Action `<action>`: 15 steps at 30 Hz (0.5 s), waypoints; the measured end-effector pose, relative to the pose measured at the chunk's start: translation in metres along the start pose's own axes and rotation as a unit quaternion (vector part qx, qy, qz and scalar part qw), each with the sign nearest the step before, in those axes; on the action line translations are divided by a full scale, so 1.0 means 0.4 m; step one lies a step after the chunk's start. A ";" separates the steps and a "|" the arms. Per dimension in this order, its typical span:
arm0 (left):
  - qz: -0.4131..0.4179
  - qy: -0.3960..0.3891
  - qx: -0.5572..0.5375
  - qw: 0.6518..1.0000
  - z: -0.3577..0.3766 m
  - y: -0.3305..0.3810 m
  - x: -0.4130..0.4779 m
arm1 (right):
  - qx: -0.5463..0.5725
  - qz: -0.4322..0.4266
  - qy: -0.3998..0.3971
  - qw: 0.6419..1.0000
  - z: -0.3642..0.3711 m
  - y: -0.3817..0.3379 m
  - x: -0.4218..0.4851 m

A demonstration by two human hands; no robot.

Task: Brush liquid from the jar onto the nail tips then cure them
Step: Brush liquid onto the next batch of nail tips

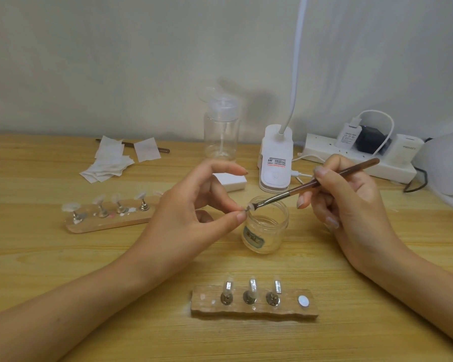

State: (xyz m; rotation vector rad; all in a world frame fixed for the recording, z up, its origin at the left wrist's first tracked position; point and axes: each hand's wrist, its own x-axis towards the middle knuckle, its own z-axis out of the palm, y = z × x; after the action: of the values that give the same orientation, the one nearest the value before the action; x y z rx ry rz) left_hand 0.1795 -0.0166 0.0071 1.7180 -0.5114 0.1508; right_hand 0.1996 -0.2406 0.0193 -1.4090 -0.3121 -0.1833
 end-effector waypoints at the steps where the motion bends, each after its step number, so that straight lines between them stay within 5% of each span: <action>1: 0.000 -0.001 -0.001 1.000 0.000 0.000 0.000 | -0.003 0.005 0.013 1.000 -0.002 -0.001 0.000; 15: -0.004 -0.004 0.004 1.000 0.000 0.004 -0.002 | 0.015 -0.018 0.012 1.000 -0.003 -0.005 -0.002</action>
State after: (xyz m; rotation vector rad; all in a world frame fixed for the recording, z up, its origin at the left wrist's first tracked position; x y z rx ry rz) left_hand 0.1780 -0.0165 0.0083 1.7289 -0.5098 0.1407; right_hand 0.1984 -0.2422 0.0209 -1.3703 -0.3197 -0.2248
